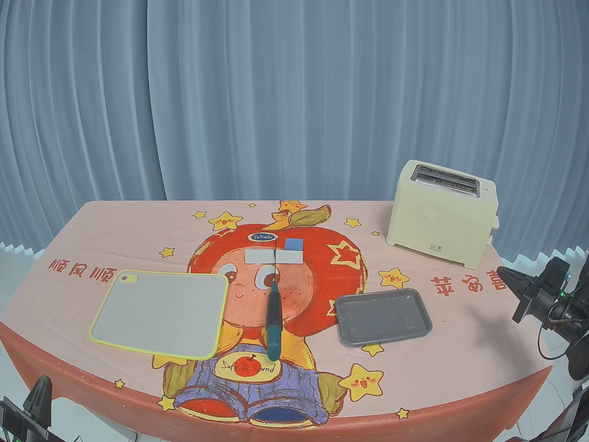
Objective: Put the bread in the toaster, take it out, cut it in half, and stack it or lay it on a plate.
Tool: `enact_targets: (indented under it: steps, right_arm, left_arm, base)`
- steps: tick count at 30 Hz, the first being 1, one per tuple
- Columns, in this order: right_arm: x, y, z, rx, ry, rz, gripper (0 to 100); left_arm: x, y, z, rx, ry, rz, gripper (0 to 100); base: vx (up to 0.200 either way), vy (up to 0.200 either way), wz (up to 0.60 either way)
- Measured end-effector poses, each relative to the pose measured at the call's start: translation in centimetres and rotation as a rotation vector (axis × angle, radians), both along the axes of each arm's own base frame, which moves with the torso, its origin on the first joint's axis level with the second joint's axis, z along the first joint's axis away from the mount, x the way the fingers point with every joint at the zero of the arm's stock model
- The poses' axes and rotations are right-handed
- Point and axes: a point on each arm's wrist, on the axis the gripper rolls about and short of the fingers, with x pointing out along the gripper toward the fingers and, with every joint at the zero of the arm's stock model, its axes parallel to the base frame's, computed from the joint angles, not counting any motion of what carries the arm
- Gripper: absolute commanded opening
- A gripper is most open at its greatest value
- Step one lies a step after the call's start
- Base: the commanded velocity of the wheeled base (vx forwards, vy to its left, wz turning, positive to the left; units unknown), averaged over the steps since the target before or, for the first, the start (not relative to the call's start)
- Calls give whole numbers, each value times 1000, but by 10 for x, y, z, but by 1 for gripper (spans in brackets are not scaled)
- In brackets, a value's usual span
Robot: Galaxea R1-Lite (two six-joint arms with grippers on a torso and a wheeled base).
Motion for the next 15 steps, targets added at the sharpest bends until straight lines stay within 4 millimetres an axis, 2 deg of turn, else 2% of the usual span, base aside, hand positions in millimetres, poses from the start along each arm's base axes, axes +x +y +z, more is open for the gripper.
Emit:
enact_targets:
  steps: [8,15]
  right_arm:
    - [3,-2,4,5,-18,-11,0]
    - [6,0,20,73,-75,-12,0]
  left_arm:
    - [0,0,0,0,0,0,0]
    - [0,0,0,0,0,0,0]
  base:
    - [0,0,0]
    - [0,0,0]
